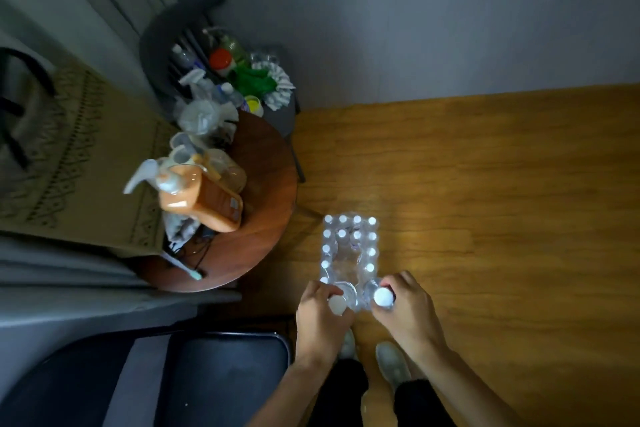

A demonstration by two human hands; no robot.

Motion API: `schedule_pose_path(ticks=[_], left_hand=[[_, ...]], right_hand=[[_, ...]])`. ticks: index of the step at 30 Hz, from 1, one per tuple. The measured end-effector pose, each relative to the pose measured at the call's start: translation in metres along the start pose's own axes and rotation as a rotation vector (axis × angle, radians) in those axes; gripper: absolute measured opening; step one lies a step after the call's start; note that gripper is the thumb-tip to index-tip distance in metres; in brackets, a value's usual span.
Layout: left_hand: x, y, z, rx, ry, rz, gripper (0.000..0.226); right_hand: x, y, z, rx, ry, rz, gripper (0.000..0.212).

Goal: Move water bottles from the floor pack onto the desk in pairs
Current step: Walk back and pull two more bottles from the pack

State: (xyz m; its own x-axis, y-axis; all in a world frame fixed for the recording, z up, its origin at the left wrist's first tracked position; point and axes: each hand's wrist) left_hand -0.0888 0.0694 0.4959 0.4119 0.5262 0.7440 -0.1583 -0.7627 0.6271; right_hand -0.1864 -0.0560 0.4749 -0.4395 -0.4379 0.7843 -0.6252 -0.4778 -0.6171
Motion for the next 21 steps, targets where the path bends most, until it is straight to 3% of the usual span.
schedule_pose_path(ticks=[7,21], left_hand=[[0.055,0.021,-0.091,0.089,0.130,-0.022,0.022],[0.104,0.022,-0.284,0.648,0.667,-0.140,0.016]], right_hand=[[0.068,-0.037,-0.039,0.136,-0.079,-0.007,0.029],[0.109,-0.094,-0.117,0.760,-0.417,0.043,0.037]])
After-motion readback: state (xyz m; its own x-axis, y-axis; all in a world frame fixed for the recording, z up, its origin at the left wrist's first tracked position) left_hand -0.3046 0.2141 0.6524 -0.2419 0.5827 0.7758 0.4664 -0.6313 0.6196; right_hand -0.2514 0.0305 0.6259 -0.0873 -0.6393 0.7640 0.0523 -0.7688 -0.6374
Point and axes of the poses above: each hand's wrist, its own z-axis towards the middle knuckle, its own x-axis out of the back of the hand, y = z × x, and after that the axes turned 10 degrees about y, right-handed
